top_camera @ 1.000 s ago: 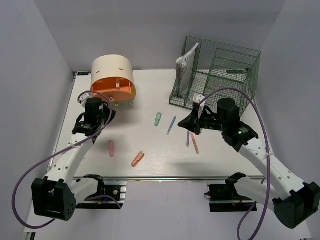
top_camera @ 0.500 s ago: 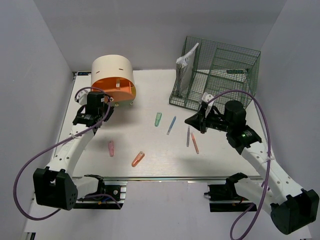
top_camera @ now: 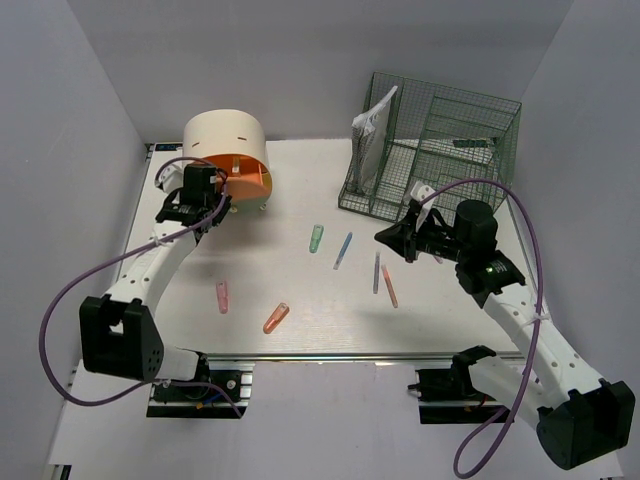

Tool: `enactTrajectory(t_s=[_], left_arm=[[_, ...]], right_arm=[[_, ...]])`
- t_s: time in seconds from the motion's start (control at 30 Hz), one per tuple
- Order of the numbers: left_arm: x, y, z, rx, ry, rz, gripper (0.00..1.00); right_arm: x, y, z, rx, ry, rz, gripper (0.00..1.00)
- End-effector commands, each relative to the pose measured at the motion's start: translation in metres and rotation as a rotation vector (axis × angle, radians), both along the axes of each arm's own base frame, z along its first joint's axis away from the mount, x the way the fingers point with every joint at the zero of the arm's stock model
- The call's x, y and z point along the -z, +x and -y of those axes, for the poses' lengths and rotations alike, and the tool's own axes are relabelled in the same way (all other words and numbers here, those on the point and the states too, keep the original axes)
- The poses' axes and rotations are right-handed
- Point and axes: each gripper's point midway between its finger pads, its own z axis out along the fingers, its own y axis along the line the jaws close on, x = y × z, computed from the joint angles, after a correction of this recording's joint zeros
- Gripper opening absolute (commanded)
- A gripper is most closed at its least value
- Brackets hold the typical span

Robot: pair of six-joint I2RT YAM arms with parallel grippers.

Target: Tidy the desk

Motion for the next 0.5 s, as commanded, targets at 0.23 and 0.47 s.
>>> enactTrajectory(t_s=[0.23,0.47], left_arm=[[-0.032,0.045,-0.01,-0.057,0.011,0.09,0.27],[-0.029,0.061,-0.014,-0.068,0.006,0.071,0.41]], right_arm=[[-0.008,0.003,0.003,-0.015,0.007,0.061,0.0],[-0.007,0.006,0.006,-0.008,0.002,0.066,0.0]])
